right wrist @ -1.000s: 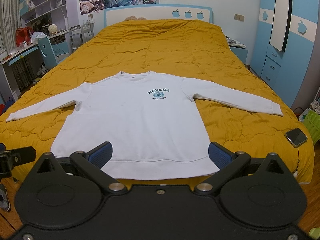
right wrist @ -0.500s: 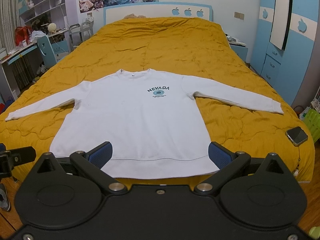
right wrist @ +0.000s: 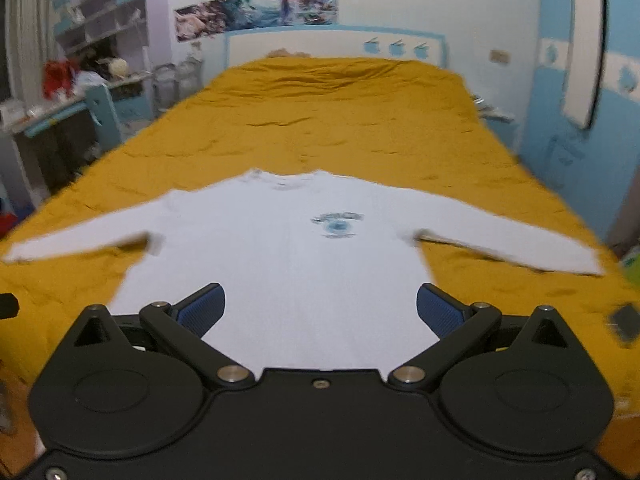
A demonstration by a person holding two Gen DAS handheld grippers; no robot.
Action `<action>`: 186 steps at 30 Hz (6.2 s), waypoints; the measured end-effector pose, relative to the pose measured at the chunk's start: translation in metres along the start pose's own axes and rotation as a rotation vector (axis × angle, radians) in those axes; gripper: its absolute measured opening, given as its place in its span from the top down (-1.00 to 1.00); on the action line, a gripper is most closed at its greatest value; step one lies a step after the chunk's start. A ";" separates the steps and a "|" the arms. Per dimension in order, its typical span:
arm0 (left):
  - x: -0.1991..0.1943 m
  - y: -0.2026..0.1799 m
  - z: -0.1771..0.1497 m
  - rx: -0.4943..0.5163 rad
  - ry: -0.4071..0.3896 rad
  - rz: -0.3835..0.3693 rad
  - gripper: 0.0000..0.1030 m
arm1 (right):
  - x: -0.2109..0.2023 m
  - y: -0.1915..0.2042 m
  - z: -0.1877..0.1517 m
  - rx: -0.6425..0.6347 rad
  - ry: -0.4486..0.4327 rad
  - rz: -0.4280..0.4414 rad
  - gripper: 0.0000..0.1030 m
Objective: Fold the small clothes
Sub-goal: 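Grasp the sweatshirt sleeve cuff with the left gripper, then fold the sleeve across the sweatshirt body with the left gripper and release, then grasp the other sleeve with the right gripper and fold it across the body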
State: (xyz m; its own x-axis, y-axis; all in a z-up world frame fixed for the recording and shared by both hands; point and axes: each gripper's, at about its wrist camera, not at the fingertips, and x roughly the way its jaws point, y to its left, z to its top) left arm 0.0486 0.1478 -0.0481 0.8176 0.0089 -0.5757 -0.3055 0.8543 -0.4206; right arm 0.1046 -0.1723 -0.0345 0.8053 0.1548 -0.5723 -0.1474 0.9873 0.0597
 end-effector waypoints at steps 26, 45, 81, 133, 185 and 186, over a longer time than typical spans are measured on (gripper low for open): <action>0.171 0.290 0.129 -0.741 -0.403 0.173 -1.00 | 0.185 0.057 0.038 0.000 -0.101 0.001 -1.00; 0.186 0.201 0.170 -0.572 -0.399 0.006 0.90 | 0.209 0.013 0.016 0.077 0.009 -0.040 -1.00; 0.316 -0.032 0.076 -0.258 0.147 -0.272 -0.44 | 0.308 -0.150 0.052 0.321 0.014 0.019 -0.52; 0.268 -0.074 0.055 0.154 0.217 -0.039 -1.00 | 0.205 -0.474 -0.040 1.065 -0.242 -0.463 0.13; 0.341 -0.067 0.066 -0.013 0.252 -0.162 -1.00 | 0.274 -0.164 0.043 0.005 0.082 0.044 -0.17; 0.344 -0.067 0.065 -0.016 0.261 -0.153 -1.00 | 0.276 -0.161 0.036 -0.058 0.081 0.047 -0.16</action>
State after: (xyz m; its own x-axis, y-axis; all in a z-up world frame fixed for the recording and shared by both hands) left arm 0.3823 0.1276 -0.1726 0.7022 -0.2550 -0.6647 -0.1976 0.8272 -0.5261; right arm 0.3715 -0.2867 -0.1728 0.7480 0.1950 -0.6345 -0.2188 0.9749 0.0417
